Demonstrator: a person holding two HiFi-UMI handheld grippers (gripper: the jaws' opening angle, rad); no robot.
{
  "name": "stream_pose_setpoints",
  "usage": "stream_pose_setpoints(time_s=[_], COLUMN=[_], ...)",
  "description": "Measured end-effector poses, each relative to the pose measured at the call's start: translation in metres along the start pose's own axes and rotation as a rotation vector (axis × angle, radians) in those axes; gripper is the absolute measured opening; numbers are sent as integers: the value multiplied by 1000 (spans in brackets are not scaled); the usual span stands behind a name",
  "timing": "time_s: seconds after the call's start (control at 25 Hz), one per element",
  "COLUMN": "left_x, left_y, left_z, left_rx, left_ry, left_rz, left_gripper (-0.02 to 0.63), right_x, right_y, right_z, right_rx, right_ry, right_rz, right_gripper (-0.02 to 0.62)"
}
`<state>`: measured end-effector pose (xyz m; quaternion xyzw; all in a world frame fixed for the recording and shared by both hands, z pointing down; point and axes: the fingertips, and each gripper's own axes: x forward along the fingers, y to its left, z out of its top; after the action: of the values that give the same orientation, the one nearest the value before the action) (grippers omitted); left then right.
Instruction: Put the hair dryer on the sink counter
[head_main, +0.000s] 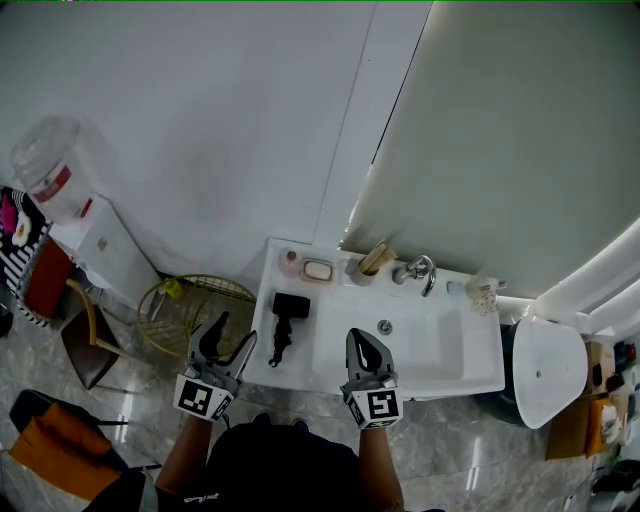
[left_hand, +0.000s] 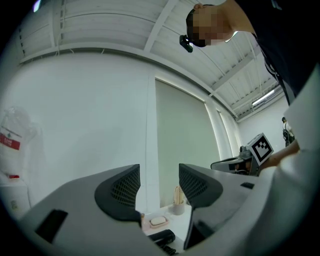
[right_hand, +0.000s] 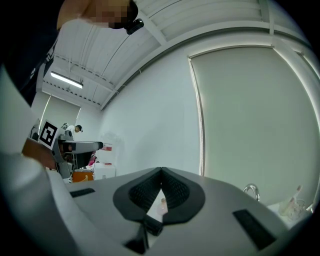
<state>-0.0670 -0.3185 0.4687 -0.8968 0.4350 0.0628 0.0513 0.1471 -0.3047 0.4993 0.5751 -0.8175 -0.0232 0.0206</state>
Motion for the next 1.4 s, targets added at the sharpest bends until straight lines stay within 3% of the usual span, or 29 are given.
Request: stream_pose_setpoints(time_s=[0.08,0.24,0.32,0.56,0.92,1.12,1.4], left_x=[2,2,2,6,1,-2,-3], left_y=[-1,-4,-7,-18,-15,-7,-6], left_z=[5,12,10,3,-11,-12,-11], left_rx=[-18,-23,-27,-11,-69,-68,-88], left_ry=[-7,-23,-7,35,77,83,83], left_rz=[0,1,-20,-83,-74,-35,-42], left_gripper=[226,62,34,28,26,26,26], right_x=[0,-1,-3,-2,-4,-3,-2], right_y=[1,2,2,5,12,14,18], right_z=[3,5,3,9,7,11,9], right_rx=[-4,-9,-11,-22,-40,-43,-44], right_ry=[-6,-5,21,-3,1,27,12], right_rz=[4,-5,-9,4,19,14,38], right_gripper=[28,28,28,28,28,28,28])
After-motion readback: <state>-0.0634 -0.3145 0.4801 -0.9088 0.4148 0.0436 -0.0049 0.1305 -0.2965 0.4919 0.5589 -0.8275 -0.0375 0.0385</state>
